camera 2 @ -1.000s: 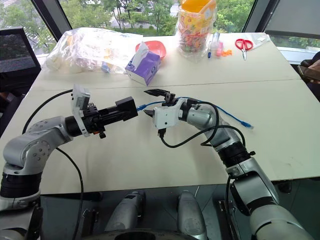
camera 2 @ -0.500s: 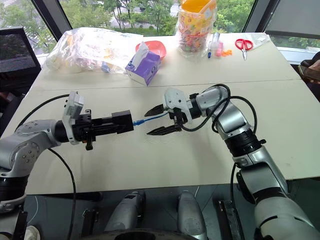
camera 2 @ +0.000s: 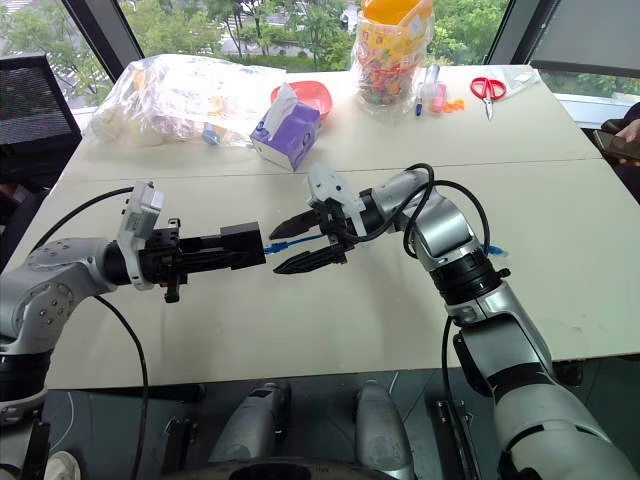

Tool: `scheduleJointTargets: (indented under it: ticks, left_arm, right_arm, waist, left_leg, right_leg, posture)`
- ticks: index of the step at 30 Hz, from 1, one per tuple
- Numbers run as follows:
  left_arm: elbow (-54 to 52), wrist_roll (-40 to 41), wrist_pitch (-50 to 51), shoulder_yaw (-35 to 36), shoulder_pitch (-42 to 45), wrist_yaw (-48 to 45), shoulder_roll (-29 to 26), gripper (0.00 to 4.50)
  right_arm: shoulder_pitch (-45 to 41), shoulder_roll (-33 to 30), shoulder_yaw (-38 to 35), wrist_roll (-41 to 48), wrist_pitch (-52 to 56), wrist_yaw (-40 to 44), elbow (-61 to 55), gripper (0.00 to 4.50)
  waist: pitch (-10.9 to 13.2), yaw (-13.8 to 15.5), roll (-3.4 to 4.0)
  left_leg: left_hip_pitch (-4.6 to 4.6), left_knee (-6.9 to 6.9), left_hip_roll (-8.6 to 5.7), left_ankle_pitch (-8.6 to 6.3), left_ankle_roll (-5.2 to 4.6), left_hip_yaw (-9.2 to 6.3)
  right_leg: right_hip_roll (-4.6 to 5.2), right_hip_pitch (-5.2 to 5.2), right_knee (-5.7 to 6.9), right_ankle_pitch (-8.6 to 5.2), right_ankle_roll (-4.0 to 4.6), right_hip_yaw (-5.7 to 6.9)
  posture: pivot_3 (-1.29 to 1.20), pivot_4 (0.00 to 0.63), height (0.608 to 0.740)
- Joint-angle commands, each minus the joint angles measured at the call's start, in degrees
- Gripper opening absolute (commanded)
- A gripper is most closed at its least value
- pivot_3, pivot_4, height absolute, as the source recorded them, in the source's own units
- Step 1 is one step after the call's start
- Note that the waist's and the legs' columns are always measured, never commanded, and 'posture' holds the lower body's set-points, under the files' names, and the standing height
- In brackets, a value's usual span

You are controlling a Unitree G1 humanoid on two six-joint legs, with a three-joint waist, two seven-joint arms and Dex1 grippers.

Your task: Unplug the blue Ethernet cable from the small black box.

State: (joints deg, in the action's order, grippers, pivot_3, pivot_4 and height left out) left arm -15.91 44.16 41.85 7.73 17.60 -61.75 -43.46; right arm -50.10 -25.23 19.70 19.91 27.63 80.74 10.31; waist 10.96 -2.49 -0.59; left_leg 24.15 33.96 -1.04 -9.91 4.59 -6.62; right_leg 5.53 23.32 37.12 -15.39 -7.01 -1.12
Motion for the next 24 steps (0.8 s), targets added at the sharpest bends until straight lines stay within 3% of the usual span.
scheduleJointTargets:
  ticks: [1,10,13,24]
  left_arm:
    - [-1.25,0.84,-1.09,1.52,1.01,0.11,-0.1,0.46]
    - [-1.64,0.61,-1.67,1.32,0.37,0.78,0.18,0.46]
    - [-1.73,0.56,-1.8,1.19,0.19,0.92,0.25,0.46]
    - [-1.82,0.33,-2.22,0.91,0.07,1.34,0.48,0.46]
  right_arm:
    - [-2.14,1.01,-0.09,-0.94,-0.61,-0.2,0.95,3.02]
    - [-3.54,1.78,-0.45,-1.12,0.85,0.75,2.77,3.02]
    - [-3.76,1.98,-0.35,-1.65,0.96,0.37,3.11,2.26]
    - [-4.36,2.46,-0.42,-1.88,1.72,0.55,3.53,2.26]
  waist:
    - [0.0,-0.04,0.0]
    - [0.0,-0.04,0.0]
    - [0.0,-0.04,0.0]
    - [0.0,-0.04,0.0]
  left_leg:
    - [0.0,0.0,0.0,0.0,0.0,0.0]
    - [0.02,0.0,0.0,0.0,0.0,0.0]
    - [0.02,0.0,0.0,0.0,0.0,0.0]
    - [0.02,0.0,0.0,0.0,0.0,0.0]
  right_leg:
    - [0.0,0.01,0.0,0.0,0.0,0.0]
    - [0.0,0.02,0.0,0.06,-0.11,0.0]
    - [0.0,0.02,0.0,0.06,-0.11,0.01]
    - [0.0,0.02,0.01,0.06,-0.12,0.01]
  posture:
    - [0.0,0.15,0.726]
    - [0.0,0.15,0.726]
    - [0.0,0.15,0.726]
    - [0.0,0.15,0.726]
